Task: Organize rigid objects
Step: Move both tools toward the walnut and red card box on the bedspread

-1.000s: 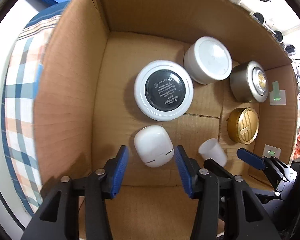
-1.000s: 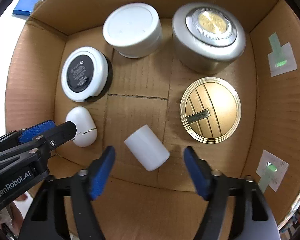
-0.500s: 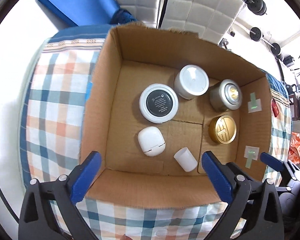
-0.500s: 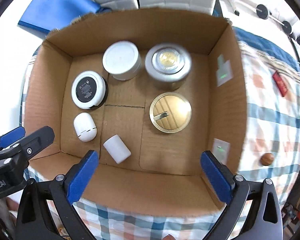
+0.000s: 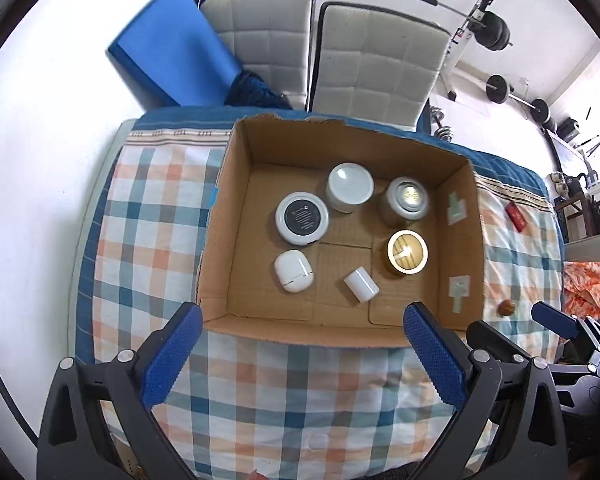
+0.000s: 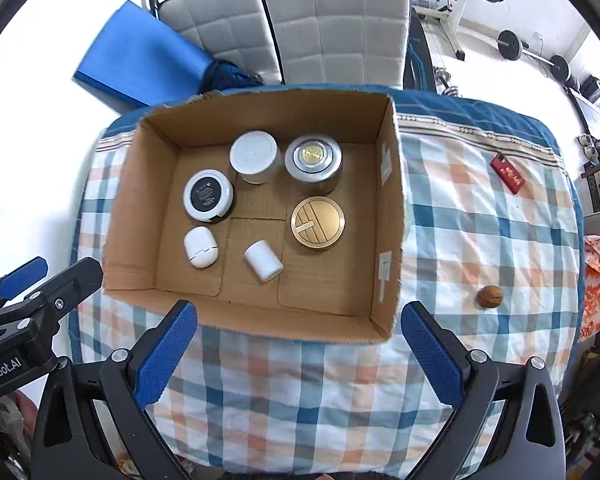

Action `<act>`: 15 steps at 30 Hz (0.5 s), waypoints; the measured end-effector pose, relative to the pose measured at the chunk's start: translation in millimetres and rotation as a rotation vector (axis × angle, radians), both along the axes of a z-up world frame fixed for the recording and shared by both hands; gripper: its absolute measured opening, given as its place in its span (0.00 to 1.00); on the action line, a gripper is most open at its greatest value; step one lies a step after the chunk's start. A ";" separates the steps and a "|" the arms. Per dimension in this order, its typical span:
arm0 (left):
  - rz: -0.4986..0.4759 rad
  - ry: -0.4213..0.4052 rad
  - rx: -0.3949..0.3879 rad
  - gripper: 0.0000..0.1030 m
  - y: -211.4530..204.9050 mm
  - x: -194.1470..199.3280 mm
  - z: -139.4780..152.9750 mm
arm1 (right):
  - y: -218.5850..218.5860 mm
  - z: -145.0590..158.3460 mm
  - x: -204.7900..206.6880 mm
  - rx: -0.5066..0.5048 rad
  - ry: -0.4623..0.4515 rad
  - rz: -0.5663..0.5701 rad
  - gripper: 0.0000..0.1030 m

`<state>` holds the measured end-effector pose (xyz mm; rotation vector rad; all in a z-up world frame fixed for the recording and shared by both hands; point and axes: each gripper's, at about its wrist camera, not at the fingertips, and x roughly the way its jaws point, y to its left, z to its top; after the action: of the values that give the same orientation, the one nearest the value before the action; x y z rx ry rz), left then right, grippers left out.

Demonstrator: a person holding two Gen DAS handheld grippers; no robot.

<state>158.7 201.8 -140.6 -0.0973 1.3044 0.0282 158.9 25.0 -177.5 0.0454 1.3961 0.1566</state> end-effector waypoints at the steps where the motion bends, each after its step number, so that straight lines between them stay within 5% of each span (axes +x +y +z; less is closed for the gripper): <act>1: -0.002 -0.005 -0.002 1.00 -1.8 -2.7 4.1 | -1.6 5.6 -4.0 0.004 -0.008 0.004 1.00; 15: -0.023 -0.061 -0.012 1.00 -46.6 -26.4 32.7 | -48.6 40.7 -33.4 0.048 -0.057 -0.022 1.00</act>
<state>132.4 155.3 -107.8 -0.0931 1.2445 -0.0022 125.5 -23.6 -136.8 0.0954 1.3346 0.1715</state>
